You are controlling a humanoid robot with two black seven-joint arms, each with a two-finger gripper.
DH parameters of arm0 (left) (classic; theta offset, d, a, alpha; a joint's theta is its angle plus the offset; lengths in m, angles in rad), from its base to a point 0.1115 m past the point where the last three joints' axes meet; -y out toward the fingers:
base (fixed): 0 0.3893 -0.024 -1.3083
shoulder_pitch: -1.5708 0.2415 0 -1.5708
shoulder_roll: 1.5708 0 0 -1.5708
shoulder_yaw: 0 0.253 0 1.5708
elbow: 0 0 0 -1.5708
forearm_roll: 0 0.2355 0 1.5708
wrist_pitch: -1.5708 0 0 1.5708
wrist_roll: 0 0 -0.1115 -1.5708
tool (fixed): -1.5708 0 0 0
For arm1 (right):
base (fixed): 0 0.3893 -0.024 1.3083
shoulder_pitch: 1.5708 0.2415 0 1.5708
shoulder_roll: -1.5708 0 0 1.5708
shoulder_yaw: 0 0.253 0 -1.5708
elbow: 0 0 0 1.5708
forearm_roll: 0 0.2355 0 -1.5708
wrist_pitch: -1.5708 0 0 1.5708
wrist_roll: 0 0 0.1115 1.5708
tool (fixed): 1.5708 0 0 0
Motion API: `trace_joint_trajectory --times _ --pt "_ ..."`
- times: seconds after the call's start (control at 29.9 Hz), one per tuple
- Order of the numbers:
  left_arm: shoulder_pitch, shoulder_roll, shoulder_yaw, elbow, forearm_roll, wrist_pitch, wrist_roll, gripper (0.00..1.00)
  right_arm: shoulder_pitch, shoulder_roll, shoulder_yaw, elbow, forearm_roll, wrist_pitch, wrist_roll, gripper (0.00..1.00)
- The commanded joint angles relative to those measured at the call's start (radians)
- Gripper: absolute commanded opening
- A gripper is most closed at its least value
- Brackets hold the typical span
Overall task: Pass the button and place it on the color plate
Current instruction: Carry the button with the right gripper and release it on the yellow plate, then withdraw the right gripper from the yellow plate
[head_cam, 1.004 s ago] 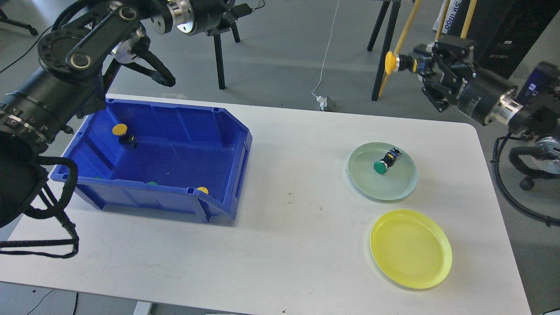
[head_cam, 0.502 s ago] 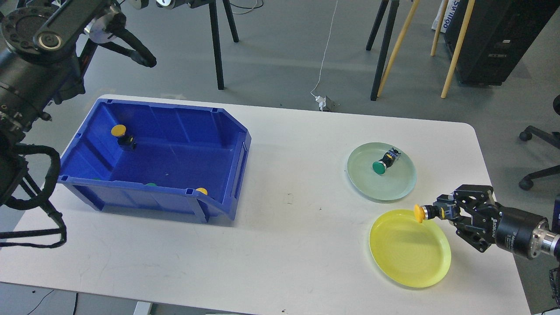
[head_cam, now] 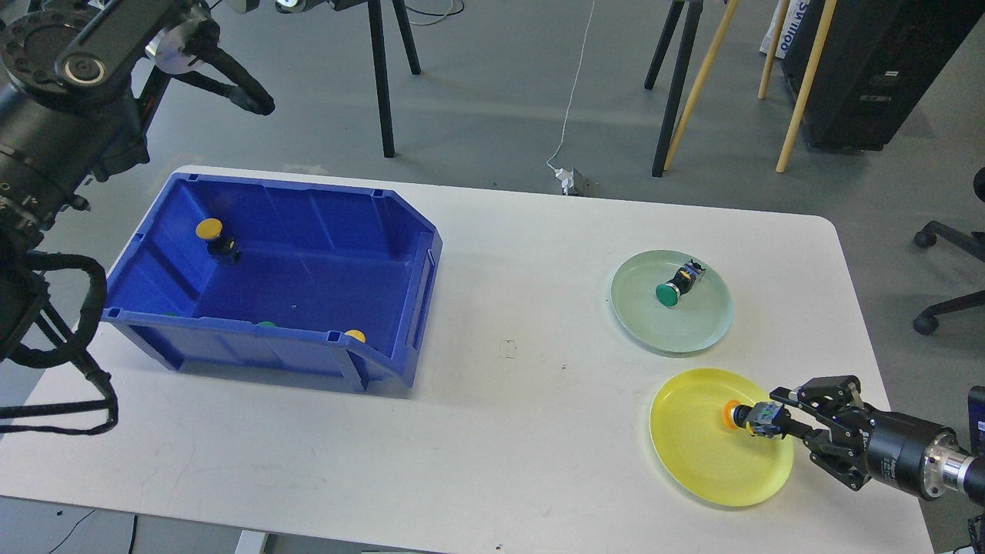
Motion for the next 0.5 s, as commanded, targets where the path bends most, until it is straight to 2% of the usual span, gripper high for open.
trace_joint_trajectory --times 0.0,0.13,0.33,0.47 --pt "-0.002 0.000 0.000 0.000 0.000 0.000 0.000 0.99 0.007 -0.006 0.008 0.011 0.004 0.008 -0.001 0.73" --pt "-0.014 0.003 0.002 0.000 0.002 0.000 0.002 0.99 0.013 -0.039 0.064 0.043 0.015 0.016 0.006 0.91" --pt "-0.028 0.009 0.008 0.003 0.003 0.000 0.005 0.99 0.011 -0.060 0.351 0.062 0.020 0.028 -0.003 0.98" --pt "-0.020 -0.001 0.003 0.011 -0.002 0.000 0.002 0.99 0.014 0.049 0.599 -0.062 0.018 0.034 -0.004 0.98"
